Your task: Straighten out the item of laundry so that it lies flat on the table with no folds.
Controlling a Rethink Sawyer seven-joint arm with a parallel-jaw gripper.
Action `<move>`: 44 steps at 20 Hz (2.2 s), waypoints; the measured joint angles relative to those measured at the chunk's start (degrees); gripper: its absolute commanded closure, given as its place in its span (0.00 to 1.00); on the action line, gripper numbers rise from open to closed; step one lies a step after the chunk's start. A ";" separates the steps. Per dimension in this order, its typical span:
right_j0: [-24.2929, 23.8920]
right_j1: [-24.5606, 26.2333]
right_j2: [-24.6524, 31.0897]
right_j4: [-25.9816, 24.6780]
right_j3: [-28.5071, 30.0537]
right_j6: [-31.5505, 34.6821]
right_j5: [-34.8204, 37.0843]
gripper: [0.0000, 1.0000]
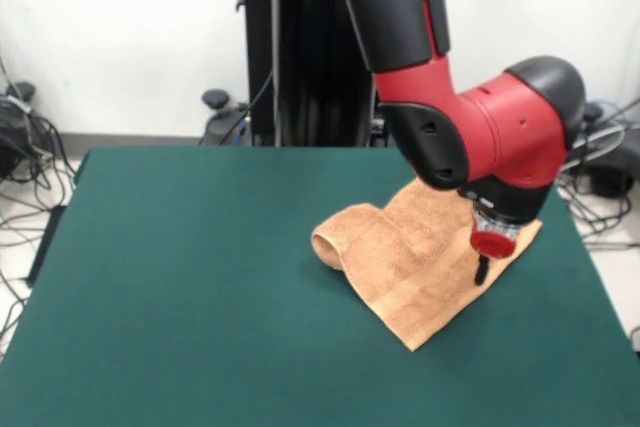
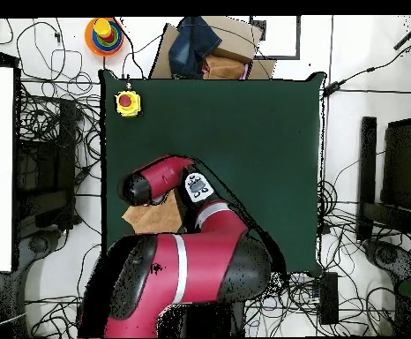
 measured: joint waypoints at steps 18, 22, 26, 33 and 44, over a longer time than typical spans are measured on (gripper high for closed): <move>2.99 1.14 -6.45 4.22 -1.73 1.58 -7.40 0.00; 5.15 2.10 -8.56 6.33 -2.99 3.84 -10.34 0.00; 6.91 2.93 -10.16 8.65 -3.85 5.89 -11.71 0.00; 8.46 3.23 -12.00 11.06 -4.56 7.02 -11.70 0.00; 8.57 3.40 -12.55 12.76 -4.53 7.02 -11.90 0.00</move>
